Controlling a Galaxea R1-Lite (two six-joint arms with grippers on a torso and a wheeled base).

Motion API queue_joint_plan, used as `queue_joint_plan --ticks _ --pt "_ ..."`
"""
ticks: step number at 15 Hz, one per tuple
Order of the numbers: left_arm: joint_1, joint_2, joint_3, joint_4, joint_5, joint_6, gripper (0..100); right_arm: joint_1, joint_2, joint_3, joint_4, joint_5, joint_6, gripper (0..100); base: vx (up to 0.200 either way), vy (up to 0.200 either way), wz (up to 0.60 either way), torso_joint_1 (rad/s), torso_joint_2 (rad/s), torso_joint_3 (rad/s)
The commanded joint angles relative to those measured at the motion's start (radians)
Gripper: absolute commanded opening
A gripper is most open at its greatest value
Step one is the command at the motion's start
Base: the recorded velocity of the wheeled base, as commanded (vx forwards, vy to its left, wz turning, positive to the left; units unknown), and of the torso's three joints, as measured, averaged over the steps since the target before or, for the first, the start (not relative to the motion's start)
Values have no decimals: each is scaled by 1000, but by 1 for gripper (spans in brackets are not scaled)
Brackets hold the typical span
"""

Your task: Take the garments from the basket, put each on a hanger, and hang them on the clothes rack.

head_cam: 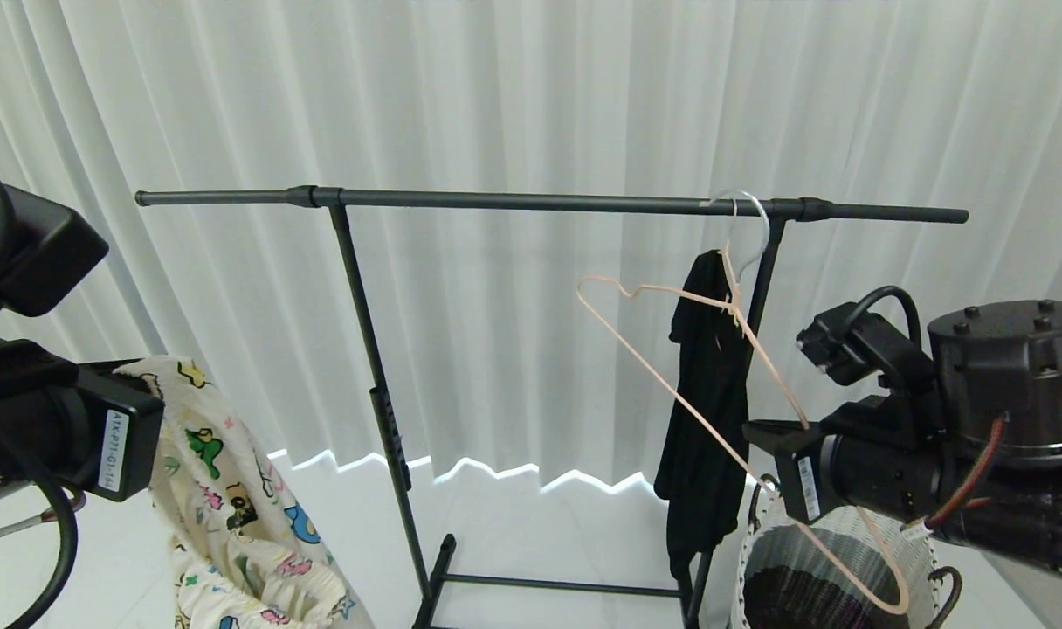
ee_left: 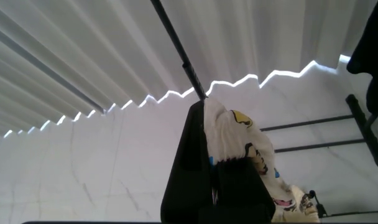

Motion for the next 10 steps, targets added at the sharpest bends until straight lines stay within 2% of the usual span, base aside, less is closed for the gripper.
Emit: queue_joint_plan --ticks 1,4,7,10 --pt "-9 2 8 0 1 0 0 32 -31 33 -2 1 1 0 -200 0 0 7 7 -2" --pt "-52 0 40 0 1 0 0 121 -77 114 -2 8 4 0 -200 0 0 2 1 2" --pt "-71 11 63 0 1 -3 0 171 -97 151 -2 11 6 0 0 0 0 0 0 0" --pt "-65 111 60 -1 5 -61 0 259 -117 170 -2 78 9 0 0 0 0 0 0 0"
